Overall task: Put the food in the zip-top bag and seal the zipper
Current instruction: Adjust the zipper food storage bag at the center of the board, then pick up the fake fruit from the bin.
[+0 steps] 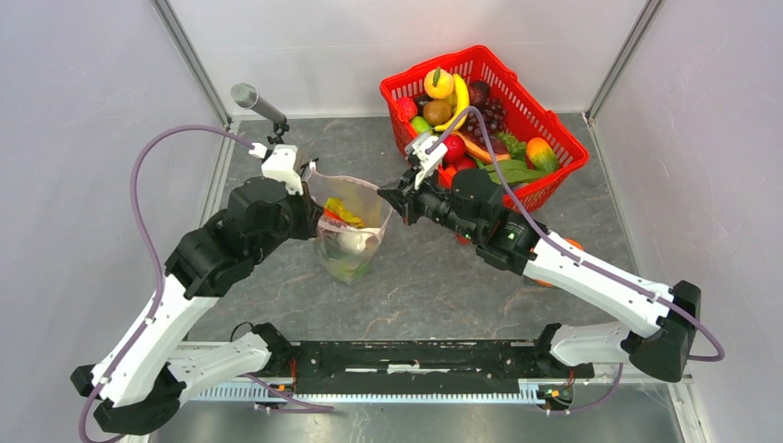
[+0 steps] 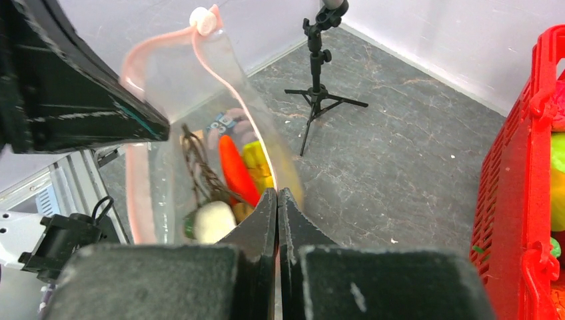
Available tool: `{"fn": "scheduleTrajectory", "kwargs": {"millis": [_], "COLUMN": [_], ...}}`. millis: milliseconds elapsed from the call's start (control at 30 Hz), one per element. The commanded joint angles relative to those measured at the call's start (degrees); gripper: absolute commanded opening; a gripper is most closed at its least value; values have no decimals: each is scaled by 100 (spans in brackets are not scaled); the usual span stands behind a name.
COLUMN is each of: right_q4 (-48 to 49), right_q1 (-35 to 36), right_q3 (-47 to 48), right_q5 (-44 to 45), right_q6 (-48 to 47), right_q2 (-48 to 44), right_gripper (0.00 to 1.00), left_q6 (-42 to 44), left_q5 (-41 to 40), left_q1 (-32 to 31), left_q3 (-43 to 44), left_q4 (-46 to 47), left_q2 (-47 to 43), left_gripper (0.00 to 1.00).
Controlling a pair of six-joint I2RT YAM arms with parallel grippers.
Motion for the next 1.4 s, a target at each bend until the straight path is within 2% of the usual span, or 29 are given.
{"fn": "scheduleTrajectory", "kwargs": {"millis": [0,133,200,267,300,333,400,433,467,533,600,767,867,1033,1133,1367], "right_q4": [518,300,181,151,143,118,83,68,20,-131,-162,-159,-398,-432,-322,-351], "right_q1": [-117,-271,-346,-454,-527,-601,-731,-804,-861,-1011,-1120,-1414,-1877,-2939,-3409,-3679], "right_q3": [-11,-79,-163,-232,-220,-160,23,133,246,497,629,537,605,644,646,976], "right_q5": [190,150,62,-99,-199,-204,-393,-431,-479,-536,-538,462,1040,240,-408,-907], "right_q6": [112,151,136,177,179,153,55,-1,-85,-226,-346,-554,-494,44,428,654], "right_q2": [-50,155,269,312,304,286,217,176,149,94,12,-151,56,726,1175,2146], "right_gripper": [0,0,5,19,32,36,39,45,55,66,72,77,81,91,94,95], "left_q6": [235,140,129,136,138,151,155,167,174,195,217,263,287,298,275,236], "left_q5": [30,125,169,177,178,176,160,168,180,190,180,197,258,359,402,495], "left_q1": [30,31,30,30,30,30,30,30,30,30,30,30,30,30,30,30], "left_q3": [384,161,56,-9,-33,-61,-99,-110,-119,-106,-106,-111,-127,-211,-267,-381], "left_q4": [-18,63,138,216,268,314,403,445,485,515,545,610,668,820,864,937], "left_q2": [78,139,177,204,209,217,236,242,260,294,318,294,251,140,78,28], "left_gripper": [2,2,2,2,2,2,2,2,2,2,2,2,2,2,2,2]}}
